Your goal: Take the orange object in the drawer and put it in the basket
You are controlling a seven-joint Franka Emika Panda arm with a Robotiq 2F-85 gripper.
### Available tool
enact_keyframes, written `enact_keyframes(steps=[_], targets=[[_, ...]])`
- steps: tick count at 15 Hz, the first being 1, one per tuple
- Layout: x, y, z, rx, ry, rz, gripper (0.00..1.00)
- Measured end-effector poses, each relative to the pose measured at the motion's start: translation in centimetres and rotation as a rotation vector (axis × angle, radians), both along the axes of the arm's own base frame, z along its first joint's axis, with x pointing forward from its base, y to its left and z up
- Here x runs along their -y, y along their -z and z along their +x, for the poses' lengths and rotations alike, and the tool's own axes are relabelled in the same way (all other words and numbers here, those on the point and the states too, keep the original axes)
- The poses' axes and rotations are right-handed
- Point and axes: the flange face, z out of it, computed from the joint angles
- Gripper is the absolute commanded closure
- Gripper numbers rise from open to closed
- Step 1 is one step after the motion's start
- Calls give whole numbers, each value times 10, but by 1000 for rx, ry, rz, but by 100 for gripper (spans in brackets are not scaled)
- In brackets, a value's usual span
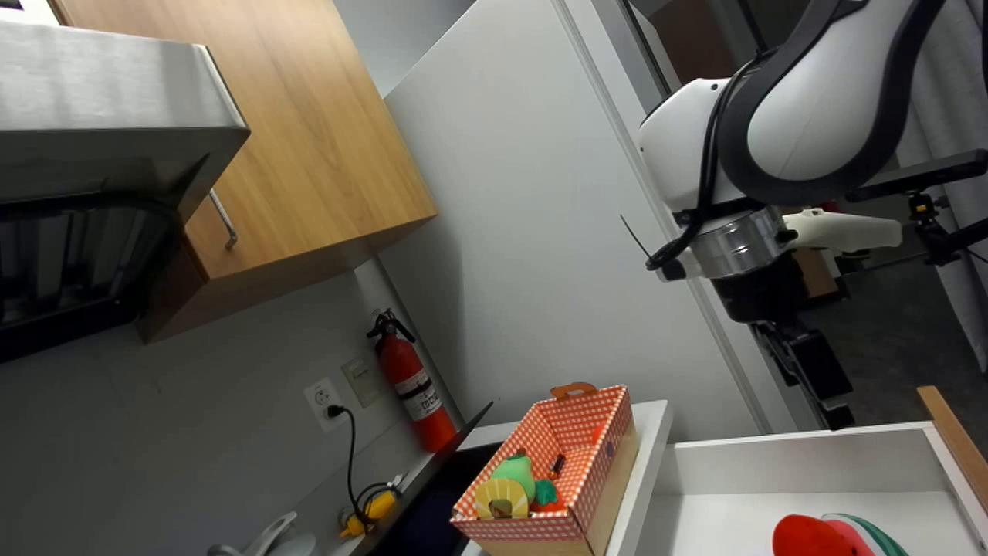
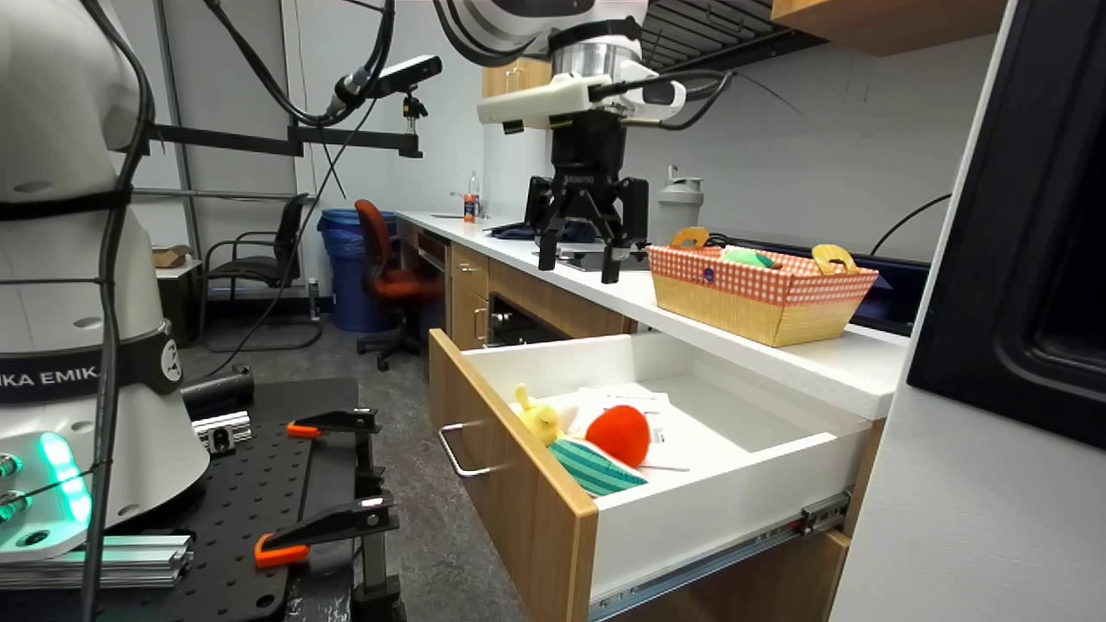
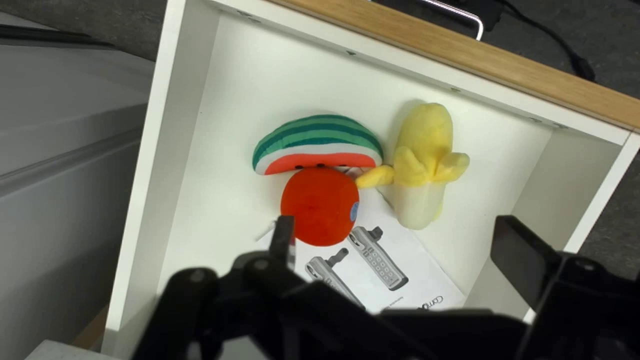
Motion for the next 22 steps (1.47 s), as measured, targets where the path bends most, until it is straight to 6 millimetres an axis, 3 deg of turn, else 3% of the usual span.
enact_keyframes(steps=[8,22], targets=[[-1,38,8,-16,-36,-32,0],[-9,108,50,4,13,-32,0]])
